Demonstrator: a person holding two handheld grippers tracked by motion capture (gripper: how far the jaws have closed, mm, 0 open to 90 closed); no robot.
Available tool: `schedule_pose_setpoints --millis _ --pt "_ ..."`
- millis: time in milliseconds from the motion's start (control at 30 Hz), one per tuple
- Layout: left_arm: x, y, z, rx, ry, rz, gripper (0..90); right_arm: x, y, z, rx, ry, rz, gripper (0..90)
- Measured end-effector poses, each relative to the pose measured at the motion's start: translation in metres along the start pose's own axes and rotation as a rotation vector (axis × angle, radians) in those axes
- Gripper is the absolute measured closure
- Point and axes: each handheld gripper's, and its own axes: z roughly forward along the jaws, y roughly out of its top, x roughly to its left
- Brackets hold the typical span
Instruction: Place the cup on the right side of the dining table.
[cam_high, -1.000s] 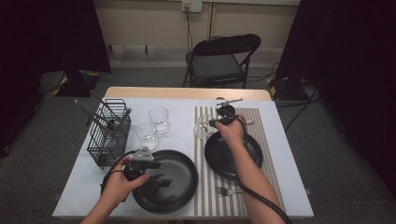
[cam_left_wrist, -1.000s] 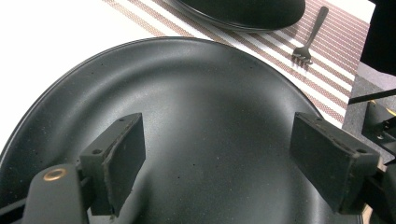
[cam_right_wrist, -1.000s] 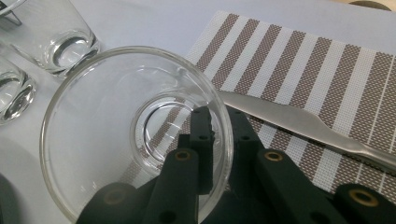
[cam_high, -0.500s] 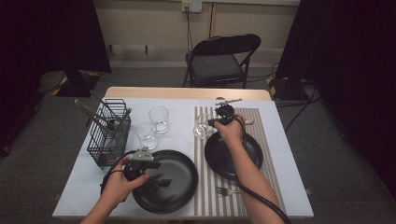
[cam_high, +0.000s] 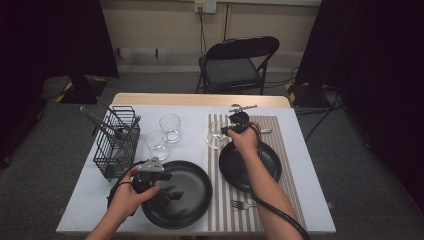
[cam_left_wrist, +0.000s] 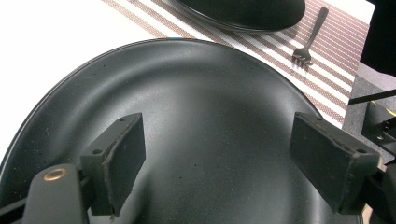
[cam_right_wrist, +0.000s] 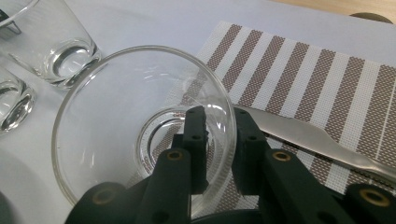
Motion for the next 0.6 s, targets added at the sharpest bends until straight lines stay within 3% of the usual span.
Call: schedule_pose_setpoints --millis 600 --pt "0.0006 0.0008 0.0010 0.000 -0.003 -0.003 18.5 0.0024 0.0028 0.0030 -0.011 0.000 0.001 73.6"
